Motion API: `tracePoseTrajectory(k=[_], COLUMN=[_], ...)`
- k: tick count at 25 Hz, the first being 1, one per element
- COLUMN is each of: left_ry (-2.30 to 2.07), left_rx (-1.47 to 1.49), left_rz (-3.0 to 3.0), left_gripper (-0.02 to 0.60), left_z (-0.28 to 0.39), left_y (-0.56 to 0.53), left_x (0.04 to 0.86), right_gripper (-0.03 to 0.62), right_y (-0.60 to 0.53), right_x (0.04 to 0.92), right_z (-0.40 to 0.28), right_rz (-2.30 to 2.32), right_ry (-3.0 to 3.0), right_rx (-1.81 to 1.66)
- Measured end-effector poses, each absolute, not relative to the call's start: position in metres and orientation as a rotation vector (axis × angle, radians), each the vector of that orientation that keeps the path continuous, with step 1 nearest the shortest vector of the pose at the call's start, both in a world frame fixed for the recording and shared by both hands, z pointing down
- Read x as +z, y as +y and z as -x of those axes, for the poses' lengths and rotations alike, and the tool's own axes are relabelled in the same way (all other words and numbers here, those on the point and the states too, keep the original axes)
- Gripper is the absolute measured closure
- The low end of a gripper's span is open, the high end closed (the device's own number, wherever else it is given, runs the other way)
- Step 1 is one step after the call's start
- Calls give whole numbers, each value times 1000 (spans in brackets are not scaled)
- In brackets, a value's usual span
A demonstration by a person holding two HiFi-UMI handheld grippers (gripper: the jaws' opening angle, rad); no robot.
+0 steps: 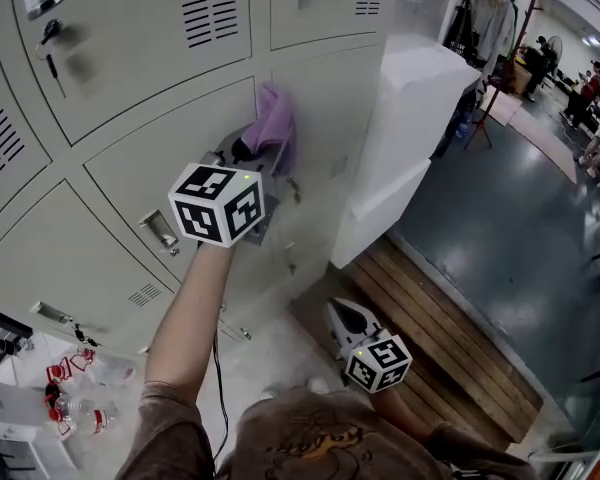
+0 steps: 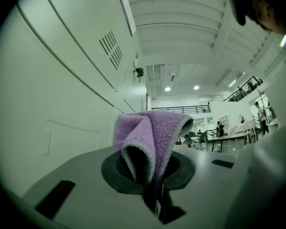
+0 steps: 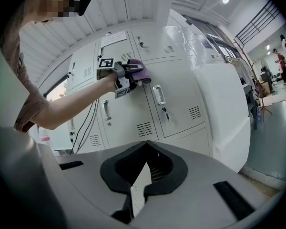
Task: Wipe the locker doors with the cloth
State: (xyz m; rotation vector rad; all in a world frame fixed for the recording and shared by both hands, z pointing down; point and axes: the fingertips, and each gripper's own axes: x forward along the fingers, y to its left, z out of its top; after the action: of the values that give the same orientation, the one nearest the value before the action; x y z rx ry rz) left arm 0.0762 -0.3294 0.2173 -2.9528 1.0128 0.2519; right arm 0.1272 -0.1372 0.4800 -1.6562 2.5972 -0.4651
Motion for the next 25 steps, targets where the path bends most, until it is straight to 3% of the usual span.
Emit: tracePoseTrajectory(k=[12,25], left_ry=[994,1412], left_rx=[362,425], left_rz=[3003,2880], left_gripper=[541,541], left_z=[-35,88], left_y=[-264,-218], left_x=[230,266], right_gripper=[597,597], right_y=[-141,-149], right_x=[480,479], right_z=[-111,-71], right_rz=[1598,1444], right_ry=[2644,2754], right_rx=[-466,-461])
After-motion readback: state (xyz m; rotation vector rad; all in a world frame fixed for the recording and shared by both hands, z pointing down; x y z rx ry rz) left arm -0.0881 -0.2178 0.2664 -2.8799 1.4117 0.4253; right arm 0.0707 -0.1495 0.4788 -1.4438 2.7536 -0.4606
